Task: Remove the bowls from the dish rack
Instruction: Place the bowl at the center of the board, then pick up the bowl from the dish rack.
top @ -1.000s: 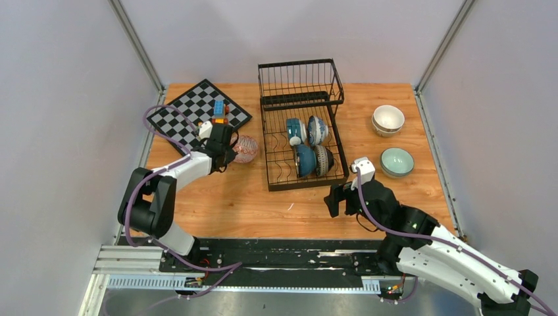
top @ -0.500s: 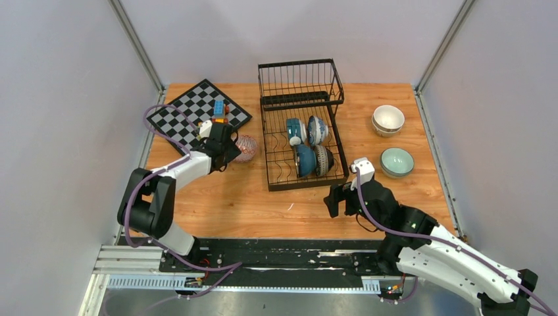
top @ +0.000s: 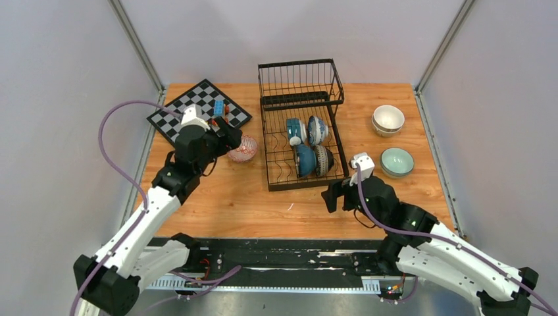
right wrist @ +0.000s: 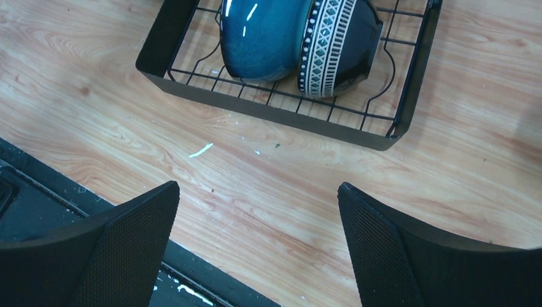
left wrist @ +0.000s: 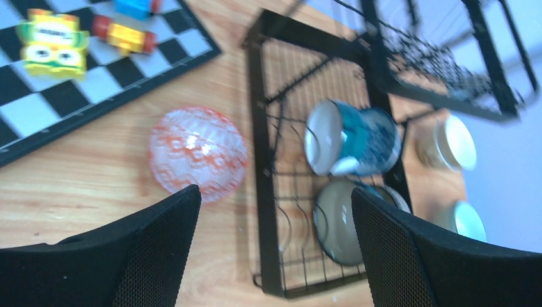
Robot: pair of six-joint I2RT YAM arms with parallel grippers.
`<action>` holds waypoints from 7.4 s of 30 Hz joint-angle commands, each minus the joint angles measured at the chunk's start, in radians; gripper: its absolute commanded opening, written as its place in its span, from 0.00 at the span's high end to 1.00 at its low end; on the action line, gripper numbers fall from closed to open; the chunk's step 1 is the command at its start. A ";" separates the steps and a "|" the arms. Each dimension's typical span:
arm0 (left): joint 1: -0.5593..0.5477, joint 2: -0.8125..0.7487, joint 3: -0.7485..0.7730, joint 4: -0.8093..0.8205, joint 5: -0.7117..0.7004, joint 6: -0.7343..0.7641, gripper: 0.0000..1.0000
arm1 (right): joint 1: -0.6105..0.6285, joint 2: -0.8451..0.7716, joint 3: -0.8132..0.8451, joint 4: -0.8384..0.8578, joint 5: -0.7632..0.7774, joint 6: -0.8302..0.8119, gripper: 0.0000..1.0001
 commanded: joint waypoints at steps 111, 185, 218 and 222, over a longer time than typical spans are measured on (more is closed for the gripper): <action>-0.243 0.959 -0.187 1.727 0.736 -0.527 1.00 | -0.516 -0.082 -0.168 0.170 -0.586 0.091 0.15; -0.193 0.773 -0.141 1.789 0.813 -0.608 1.00 | -0.516 -0.090 -0.142 0.141 -0.578 0.085 0.15; -0.179 0.487 -0.321 1.558 0.584 -0.556 1.00 | -0.516 -0.088 -0.122 0.144 -0.577 0.099 0.15; -0.178 0.425 -0.337 1.505 0.566 -0.552 1.00 | -0.515 -0.088 -0.118 0.144 -0.579 0.105 0.15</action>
